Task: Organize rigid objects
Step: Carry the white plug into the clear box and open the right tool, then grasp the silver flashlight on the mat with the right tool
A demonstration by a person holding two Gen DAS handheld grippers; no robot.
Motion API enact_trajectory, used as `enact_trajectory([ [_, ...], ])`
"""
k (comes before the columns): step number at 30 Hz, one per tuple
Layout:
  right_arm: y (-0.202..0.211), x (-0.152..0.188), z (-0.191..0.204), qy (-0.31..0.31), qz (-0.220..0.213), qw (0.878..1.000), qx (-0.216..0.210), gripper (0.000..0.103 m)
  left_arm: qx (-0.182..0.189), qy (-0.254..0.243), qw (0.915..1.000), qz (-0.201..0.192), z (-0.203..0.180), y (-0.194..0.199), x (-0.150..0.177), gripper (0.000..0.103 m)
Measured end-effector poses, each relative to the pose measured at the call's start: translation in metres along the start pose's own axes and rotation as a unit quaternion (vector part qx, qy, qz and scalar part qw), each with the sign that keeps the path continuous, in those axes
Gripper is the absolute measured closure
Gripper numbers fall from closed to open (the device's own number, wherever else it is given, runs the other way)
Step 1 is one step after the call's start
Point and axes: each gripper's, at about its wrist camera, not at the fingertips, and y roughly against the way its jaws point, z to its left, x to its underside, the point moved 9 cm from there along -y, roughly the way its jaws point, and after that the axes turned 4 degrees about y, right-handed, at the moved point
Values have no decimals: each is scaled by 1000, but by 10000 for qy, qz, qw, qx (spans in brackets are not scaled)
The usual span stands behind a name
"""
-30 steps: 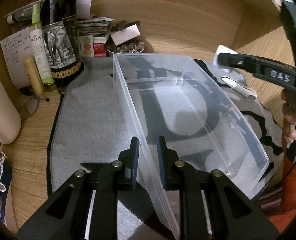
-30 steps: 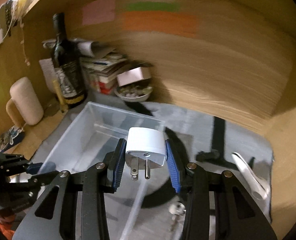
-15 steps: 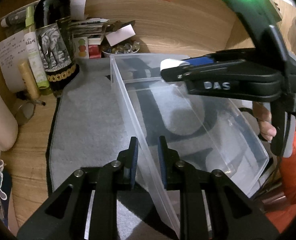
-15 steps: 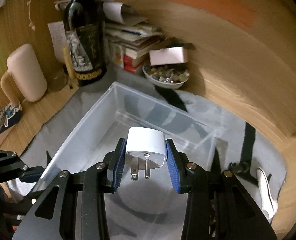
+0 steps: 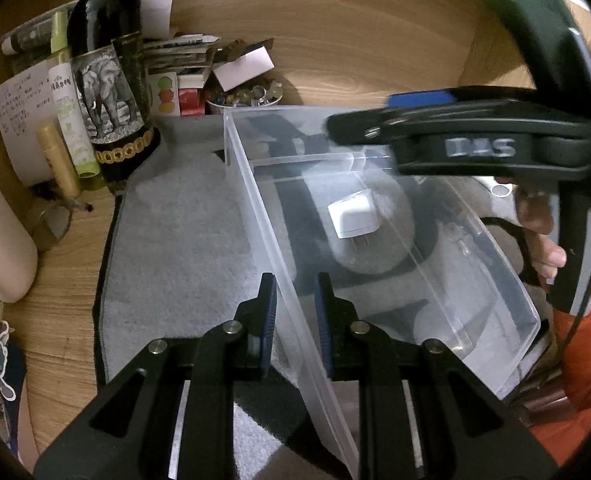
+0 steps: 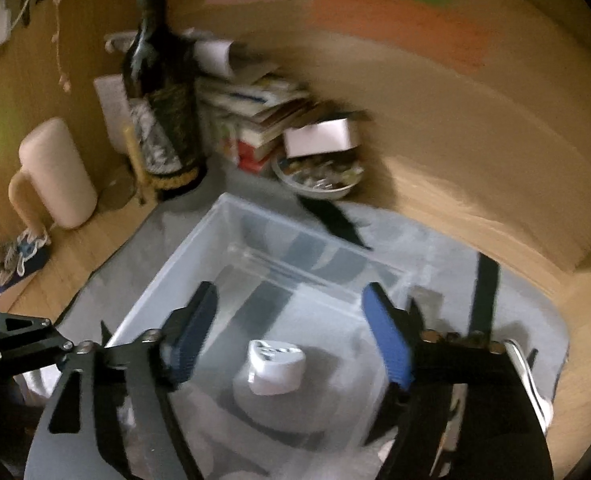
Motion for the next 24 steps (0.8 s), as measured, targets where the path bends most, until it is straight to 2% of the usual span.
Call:
enact_trajectory([
  [3, 13, 6, -20, -209, -118, 9996, 170, 22, -2, 56, 10000, 28, 1, -1, -1, 83],
  [8, 38, 25, -57, -468, -209, 9974, 510, 22, -238, -21, 9997, -14, -1, -2, -2, 86],
  [17, 76, 74, -129, -946, -147, 9877, 1235, 22, -607, -63, 9981, -82, -2, -4, -4, 90],
  [24, 73, 101, -154, -1290, -80, 9847, 1173, 22, -701, 63, 9975, -30, -1, -4, -5, 91],
])
